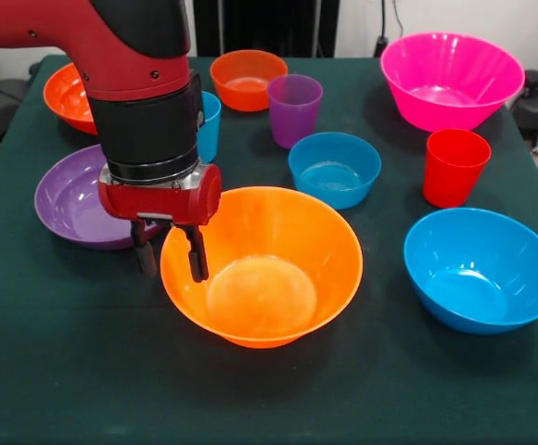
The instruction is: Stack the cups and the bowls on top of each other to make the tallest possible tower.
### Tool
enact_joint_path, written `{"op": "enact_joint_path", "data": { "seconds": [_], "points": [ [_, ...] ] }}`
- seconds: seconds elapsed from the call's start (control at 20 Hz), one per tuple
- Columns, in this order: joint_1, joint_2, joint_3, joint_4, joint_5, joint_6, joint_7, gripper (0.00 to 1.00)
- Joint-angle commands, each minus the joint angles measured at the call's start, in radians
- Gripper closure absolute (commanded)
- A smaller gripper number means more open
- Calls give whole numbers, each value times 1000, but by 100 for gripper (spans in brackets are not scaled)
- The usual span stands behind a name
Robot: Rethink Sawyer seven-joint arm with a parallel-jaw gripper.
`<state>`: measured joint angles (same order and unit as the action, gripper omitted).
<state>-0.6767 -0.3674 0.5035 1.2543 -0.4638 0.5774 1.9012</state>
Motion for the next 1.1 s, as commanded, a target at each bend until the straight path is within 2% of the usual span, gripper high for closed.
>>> {"op": "enact_joint_path", "data": {
  "seconds": [0.05, 0.6, 0.8, 0.85, 1.1],
  "points": [
    [6, 18, 22, -46, -121, 130, -347, 0],
    [8, 23, 20, -53, -123, 138, -353, 0],
    [13, 21, 11, -62, -103, 168, -325, 0],
    [8, 17, 26, -68, -120, 190, -393, 0],
    [7, 10, 30, -61, -109, 193, -380, 0]
  ]
}}
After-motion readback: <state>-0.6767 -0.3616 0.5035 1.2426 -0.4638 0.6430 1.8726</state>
